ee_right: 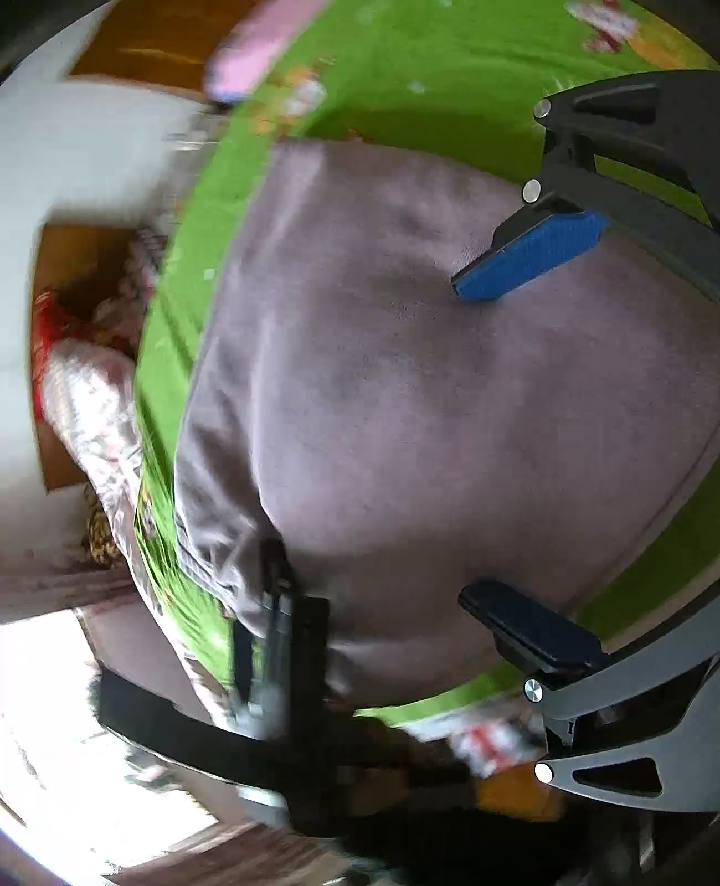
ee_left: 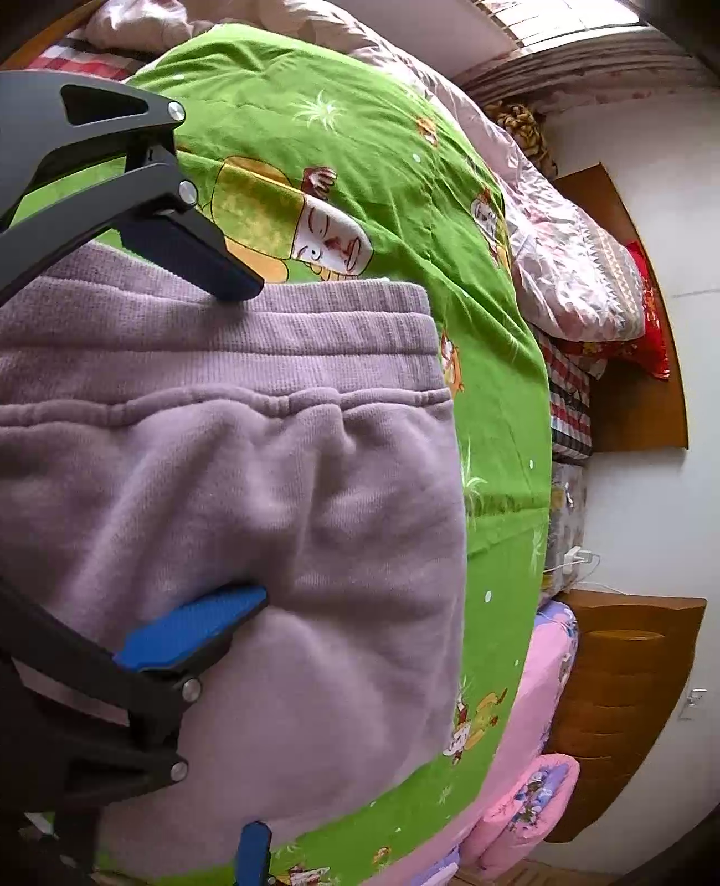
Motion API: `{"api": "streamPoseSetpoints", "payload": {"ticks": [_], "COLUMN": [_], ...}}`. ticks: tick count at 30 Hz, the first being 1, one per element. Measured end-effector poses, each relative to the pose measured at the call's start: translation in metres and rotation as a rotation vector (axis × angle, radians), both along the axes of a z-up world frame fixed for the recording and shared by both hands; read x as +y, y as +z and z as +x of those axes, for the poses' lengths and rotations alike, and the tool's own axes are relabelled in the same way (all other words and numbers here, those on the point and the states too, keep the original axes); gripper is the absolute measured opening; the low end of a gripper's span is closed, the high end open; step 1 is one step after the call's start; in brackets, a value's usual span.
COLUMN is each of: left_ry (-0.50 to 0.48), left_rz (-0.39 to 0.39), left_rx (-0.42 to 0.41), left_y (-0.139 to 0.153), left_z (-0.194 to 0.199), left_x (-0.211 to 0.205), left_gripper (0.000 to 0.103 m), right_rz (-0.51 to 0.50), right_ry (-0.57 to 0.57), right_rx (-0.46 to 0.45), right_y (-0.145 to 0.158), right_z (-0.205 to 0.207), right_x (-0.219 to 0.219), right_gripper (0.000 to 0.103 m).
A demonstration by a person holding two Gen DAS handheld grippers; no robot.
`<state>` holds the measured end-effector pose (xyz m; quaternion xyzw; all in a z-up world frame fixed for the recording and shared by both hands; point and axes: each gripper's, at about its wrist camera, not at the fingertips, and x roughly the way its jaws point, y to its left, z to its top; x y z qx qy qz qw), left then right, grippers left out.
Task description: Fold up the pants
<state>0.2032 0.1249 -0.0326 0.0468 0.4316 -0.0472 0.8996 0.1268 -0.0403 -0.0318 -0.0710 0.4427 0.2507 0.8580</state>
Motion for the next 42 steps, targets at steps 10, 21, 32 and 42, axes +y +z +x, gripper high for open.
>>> {"api": "streamPoseSetpoints", "payload": {"ticks": [10,21,32,42], "left_ry": [-0.006,0.058,0.147,0.114], "left_rz": [0.001,-0.052,-0.106,-0.178], "left_rx": [-0.082,-0.116,-0.568,-0.658], "left_y": [-0.004,-0.001,0.103,0.104], "left_z": [-0.01,-0.024,-0.172,-0.219], "left_x": [0.0,0.009,0.025,-0.015], "left_gripper": [0.102,0.102,0.101,0.102], "right_rz": [0.07,0.06,0.157,0.133], "right_ry": [-0.096,-0.115,-0.357,-0.31], "right_rx": [-0.057,-0.092,-0.332,-0.485], "right_y": [-0.006,-0.008,0.053,0.054], "right_z": [-0.034,-0.05,-0.147,-0.178], "right_x": [-0.024,-0.028,-0.097,-0.067], "right_gripper": [0.099,0.099,0.099,0.098]}}
